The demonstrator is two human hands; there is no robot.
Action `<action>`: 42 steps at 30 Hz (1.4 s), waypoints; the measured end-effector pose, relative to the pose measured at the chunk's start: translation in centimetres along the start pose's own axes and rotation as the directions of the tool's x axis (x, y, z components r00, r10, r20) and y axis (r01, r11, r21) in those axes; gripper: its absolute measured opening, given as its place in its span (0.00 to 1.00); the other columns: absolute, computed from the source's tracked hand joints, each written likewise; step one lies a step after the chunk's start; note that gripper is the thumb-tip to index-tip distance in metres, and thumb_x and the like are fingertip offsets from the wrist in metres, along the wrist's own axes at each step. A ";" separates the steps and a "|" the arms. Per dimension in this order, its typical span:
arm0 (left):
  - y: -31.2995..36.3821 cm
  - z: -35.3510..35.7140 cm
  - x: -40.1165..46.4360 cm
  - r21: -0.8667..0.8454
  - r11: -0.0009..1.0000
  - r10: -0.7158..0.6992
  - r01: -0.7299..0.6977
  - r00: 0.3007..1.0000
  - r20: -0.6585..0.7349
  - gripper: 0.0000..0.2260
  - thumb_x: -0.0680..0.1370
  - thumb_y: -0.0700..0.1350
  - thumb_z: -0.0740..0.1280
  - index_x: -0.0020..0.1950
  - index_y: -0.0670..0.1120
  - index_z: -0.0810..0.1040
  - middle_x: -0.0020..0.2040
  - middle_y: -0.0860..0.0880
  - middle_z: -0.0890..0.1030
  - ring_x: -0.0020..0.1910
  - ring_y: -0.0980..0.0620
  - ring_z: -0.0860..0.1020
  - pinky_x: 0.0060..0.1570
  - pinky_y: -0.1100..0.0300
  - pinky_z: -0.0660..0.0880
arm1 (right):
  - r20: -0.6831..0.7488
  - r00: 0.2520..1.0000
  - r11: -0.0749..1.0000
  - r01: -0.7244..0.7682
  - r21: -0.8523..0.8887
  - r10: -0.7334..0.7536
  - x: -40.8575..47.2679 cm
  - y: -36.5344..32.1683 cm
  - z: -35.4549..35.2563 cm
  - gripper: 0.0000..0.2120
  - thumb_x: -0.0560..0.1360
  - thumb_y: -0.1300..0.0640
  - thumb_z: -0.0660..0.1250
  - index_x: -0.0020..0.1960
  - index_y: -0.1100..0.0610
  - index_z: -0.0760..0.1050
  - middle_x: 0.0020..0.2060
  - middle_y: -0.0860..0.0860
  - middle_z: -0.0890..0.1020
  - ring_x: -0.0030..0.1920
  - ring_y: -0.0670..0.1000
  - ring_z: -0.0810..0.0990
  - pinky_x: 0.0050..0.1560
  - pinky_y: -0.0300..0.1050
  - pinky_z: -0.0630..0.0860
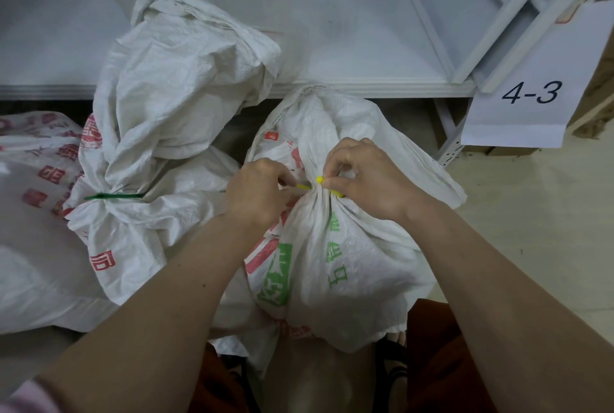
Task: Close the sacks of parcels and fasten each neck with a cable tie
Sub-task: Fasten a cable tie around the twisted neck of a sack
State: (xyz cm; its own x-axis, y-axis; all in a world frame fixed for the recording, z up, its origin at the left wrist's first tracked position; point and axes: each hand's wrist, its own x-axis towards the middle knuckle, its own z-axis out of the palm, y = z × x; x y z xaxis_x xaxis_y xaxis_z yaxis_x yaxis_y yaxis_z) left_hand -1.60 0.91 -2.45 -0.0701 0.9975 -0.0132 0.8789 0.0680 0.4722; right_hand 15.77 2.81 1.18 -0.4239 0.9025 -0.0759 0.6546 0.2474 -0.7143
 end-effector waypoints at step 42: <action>1.0 -18.5 7.4 -0.677 0.735 -0.318 -0.042 0.861 -0.397 0.17 0.77 0.39 0.67 0.64 0.51 0.71 0.52 0.55 0.77 0.44 0.59 0.78 0.51 0.52 0.79 | -0.280 0.802 0.121 0.255 0.959 0.527 17.7 -12.5 -8.5 0.06 0.73 0.72 0.66 0.39 0.65 0.74 0.32 0.60 0.79 0.33 0.55 0.80 0.38 0.42 0.82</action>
State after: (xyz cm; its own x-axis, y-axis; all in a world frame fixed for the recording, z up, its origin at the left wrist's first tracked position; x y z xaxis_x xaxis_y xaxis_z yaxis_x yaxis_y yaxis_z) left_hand -9.97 7.99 14.23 -0.5269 0.8286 0.1889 0.3291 -0.0060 0.9443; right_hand 5.35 18.71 14.70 0.1803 0.9532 -0.2425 -0.6294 -0.0777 -0.7732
